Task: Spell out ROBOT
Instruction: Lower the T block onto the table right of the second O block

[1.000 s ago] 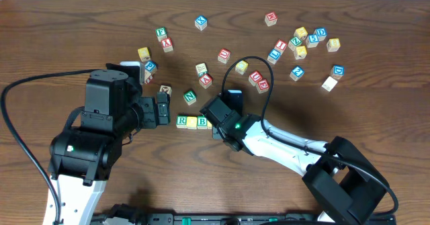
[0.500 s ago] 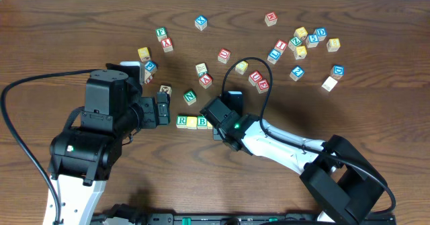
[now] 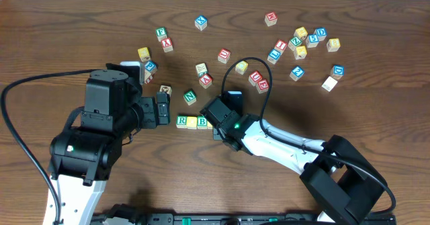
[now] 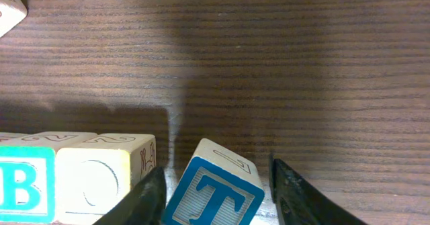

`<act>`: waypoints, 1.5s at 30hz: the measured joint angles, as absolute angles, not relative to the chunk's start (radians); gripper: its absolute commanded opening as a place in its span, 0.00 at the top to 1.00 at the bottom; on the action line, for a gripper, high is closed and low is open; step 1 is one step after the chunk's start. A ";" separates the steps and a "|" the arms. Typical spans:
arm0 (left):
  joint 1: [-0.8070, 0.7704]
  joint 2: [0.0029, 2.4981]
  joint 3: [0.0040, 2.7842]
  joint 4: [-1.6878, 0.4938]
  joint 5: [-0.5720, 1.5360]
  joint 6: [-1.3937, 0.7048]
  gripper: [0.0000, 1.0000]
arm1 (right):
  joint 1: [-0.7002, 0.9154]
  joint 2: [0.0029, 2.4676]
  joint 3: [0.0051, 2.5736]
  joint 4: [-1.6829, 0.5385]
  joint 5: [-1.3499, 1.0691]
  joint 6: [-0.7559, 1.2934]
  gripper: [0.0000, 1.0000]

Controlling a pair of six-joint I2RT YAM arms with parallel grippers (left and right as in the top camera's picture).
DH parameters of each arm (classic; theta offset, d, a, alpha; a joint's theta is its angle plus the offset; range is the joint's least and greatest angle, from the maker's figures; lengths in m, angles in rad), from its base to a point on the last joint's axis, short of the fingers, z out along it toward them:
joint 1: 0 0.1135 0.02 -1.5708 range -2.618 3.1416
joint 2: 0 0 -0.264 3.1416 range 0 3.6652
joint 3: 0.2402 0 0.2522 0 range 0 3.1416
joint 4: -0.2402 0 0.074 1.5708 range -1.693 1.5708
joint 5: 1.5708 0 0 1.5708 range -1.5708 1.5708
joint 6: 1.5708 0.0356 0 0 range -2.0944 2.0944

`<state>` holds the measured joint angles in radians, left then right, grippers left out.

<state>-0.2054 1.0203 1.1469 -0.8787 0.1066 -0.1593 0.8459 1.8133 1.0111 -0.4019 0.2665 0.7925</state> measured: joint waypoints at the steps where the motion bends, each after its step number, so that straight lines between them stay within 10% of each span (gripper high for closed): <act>1: -0.205 1.020 1.147 -0.879 0.107 -0.159 0.02 | 0.846 1.813 1.011 -0.402 0.266 0.791 0.59; 45: -0.205 1.020 1.147 -0.879 0.107 -0.159 0.02 | 0.846 1.813 1.011 -0.376 0.289 0.669 0.50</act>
